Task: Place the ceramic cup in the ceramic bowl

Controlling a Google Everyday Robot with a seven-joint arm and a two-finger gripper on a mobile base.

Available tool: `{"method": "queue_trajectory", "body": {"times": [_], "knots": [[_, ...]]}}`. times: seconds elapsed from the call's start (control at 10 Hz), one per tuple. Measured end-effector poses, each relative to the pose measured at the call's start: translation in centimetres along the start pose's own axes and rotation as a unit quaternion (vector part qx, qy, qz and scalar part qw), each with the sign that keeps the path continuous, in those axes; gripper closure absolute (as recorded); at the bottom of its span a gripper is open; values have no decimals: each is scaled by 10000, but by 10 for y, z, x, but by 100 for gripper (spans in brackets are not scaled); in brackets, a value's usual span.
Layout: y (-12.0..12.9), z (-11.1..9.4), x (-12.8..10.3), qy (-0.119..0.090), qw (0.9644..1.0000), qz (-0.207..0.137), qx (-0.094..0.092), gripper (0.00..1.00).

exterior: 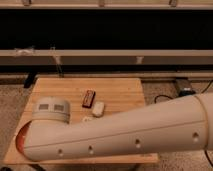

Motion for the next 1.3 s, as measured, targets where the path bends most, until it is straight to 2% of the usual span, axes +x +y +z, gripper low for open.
{"method": "queue_trajectory", "body": {"times": [0.3, 0.6, 0.8, 1.0, 1.3], "knots": [[-6, 6, 40, -275, 9993, 254, 64, 100], [-19, 11, 62, -216, 9978, 617, 72, 100], [-18, 18, 69, -138, 9960, 857, 206, 100], [-18, 27, 88, -104, 9958, 813, 404, 100], [-12, 43, 107, -102, 9961, 695, 532, 100]]}}
